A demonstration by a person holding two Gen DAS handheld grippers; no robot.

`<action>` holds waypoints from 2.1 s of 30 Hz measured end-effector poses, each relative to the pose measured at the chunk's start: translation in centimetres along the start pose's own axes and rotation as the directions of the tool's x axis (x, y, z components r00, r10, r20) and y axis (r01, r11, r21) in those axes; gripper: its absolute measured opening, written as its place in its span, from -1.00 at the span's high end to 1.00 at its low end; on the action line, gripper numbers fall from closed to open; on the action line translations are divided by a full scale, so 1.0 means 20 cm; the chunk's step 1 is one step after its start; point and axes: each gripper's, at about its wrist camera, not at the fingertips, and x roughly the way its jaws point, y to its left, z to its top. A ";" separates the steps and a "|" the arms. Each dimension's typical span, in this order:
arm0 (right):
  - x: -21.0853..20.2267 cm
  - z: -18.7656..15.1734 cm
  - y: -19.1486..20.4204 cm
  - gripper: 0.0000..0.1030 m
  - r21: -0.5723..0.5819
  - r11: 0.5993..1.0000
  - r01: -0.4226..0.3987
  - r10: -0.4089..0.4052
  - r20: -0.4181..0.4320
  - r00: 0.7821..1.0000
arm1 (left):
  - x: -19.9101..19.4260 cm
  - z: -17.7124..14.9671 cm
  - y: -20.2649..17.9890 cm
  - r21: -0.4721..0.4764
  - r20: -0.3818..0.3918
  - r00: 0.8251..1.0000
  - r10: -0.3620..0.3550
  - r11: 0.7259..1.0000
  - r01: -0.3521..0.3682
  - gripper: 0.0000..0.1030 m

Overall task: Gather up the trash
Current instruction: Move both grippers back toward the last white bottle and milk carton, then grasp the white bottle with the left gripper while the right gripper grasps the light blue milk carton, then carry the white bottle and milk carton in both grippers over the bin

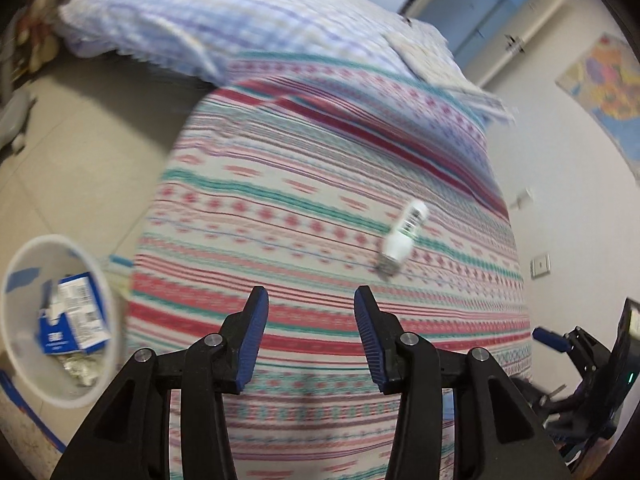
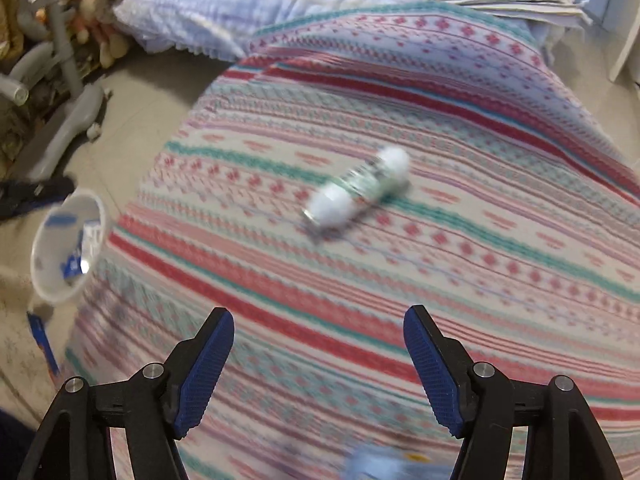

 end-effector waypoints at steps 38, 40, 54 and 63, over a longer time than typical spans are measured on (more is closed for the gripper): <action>-0.12 -0.57 -0.41 0.26 -0.202 0.978 0.059 -0.087 -0.132 0.987 | 0.90 0.12 -0.78 0.427 0.054 0.952 0.302 0.855 -0.296 0.16; -0.12 -0.54 -0.43 0.26 -0.186 0.980 0.069 -0.093 -0.122 0.988 | 0.88 0.13 -0.78 0.414 0.066 0.955 0.291 0.862 -0.291 0.19; -0.21 -0.41 -0.50 0.26 -0.041 0.998 0.050 -0.051 -0.035 0.998 | 0.45 0.04 -0.66 0.260 0.065 0.997 0.052 0.963 -0.067 0.22; -0.22 -0.34 -0.40 0.26 -0.021 0.999 0.038 -0.038 0.002 0.999 | 0.20 -0.04 -0.59 0.261 0.125 0.989 0.081 0.959 -0.112 0.22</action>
